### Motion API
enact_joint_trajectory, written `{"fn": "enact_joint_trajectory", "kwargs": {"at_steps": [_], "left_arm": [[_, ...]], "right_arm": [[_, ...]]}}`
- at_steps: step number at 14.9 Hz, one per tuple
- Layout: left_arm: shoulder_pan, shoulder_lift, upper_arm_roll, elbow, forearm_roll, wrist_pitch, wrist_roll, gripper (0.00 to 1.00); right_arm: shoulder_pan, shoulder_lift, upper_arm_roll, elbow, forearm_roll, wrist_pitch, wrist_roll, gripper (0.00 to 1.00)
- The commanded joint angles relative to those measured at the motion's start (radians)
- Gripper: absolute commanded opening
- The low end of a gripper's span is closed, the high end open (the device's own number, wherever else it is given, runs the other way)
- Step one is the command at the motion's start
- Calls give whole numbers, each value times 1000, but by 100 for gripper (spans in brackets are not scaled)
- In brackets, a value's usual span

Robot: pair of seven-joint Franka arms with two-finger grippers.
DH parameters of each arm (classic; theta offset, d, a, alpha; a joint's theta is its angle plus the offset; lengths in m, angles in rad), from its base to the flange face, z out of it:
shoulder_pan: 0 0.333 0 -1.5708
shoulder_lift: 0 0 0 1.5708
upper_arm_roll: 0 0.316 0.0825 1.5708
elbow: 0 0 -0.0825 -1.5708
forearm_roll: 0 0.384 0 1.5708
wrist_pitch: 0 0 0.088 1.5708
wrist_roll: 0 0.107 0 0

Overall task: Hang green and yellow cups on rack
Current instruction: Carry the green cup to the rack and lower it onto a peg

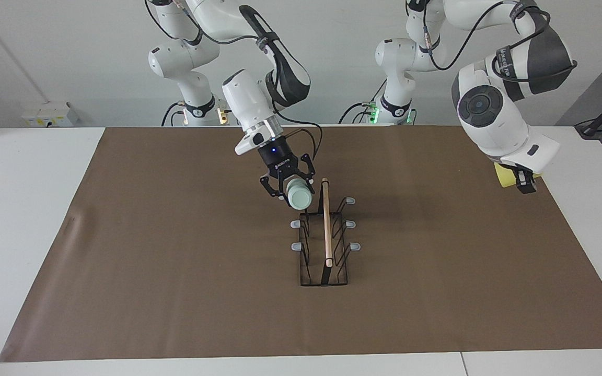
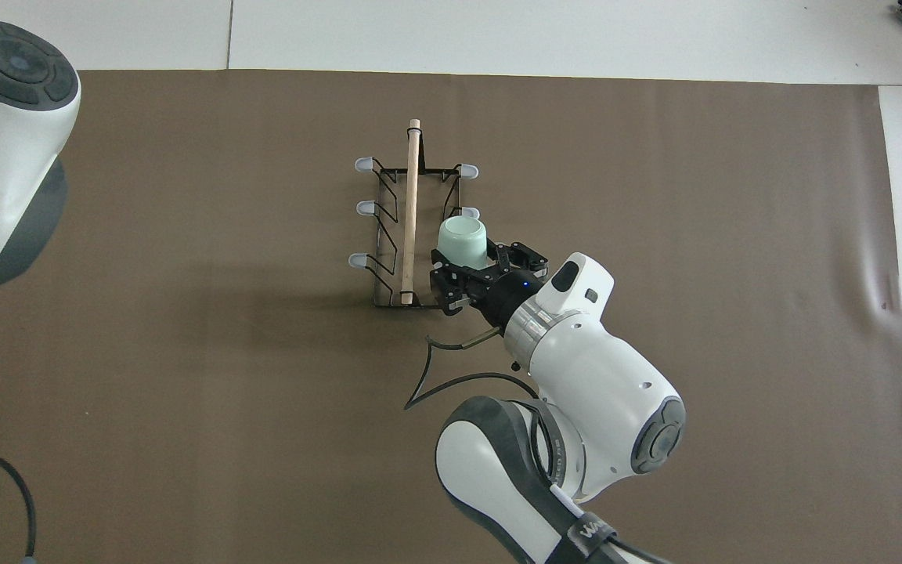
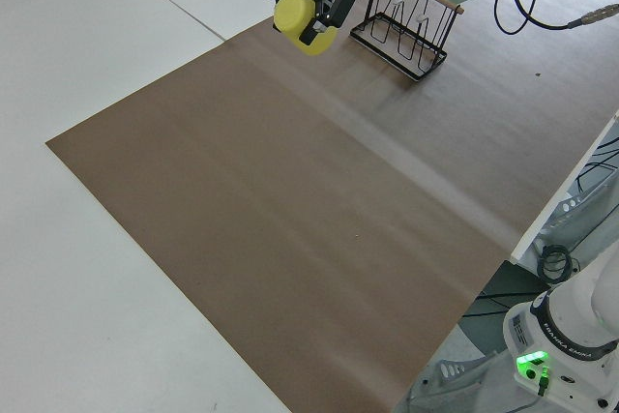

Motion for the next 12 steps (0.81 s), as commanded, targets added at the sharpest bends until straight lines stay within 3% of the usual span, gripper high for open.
{"fn": "enact_joint_trajectory", "kwargs": {"at_steps": [1,2,3,9,12], "left_arm": [[-56,-19,6,-14,10,-14,-107,0],[-67,-25,6,-20,8,-14,-116,0],[-76,-27,6,-25,8,-15,-118,0],[-91,-27,6,-28,-1,-11,-122,0],[-133,-27,6,-32,-9,-3,-186,0]], "right_arm": [[4,-23,7,-18,52,-4,-33,0],[3,-23,6,-16,52,-9,-33,28],[4,-23,6,-16,54,-10,-35,99],[3,-23,6,-8,54,-13,-26,100],[-11,-19,4,51,51,-61,-38,100]]}}
